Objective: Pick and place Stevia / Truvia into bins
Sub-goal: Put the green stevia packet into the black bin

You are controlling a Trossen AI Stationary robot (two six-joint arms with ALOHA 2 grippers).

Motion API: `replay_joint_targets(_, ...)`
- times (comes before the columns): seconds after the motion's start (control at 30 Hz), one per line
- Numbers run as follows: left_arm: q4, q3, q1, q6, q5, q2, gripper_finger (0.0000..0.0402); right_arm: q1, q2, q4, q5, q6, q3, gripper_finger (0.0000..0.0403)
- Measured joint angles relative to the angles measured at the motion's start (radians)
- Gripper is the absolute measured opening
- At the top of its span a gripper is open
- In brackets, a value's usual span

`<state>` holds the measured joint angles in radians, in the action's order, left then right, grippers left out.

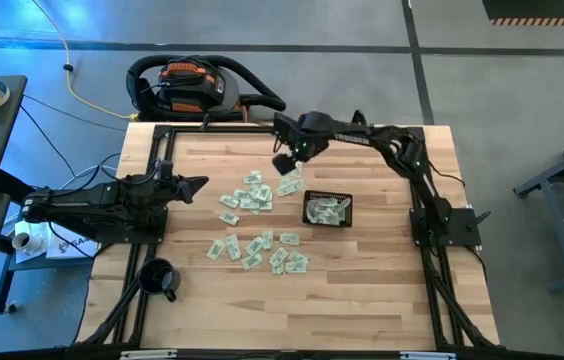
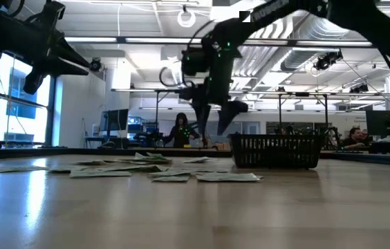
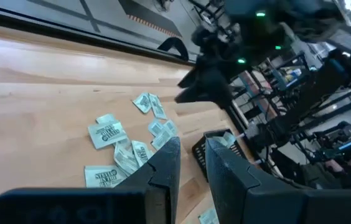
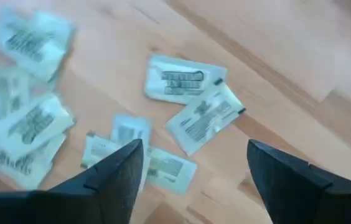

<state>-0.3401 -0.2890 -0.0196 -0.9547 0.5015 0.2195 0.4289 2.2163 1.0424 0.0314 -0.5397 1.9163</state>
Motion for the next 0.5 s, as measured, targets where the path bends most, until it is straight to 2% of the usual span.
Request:
replay_joint_targets(0.2,0.000,0.000,0.000,-0.064,0.031,0.000,0.0111,0.025,0.086,0.071,0.007,0.002,-0.003,0.0253)
replay_joint_targets(0.3,0.000,0.000,0.000,-0.071,0.067,0.000,0.0111,0.023,0.094,0.037,0.023,0.006,-0.001,0.0247)
replay_joint_targets(0.5,0.000,0.000,0.000,-0.072,0.118,0.000,0.0111,0.022,0.097,0.002,-0.029,-0.010,0.000,0.0243)
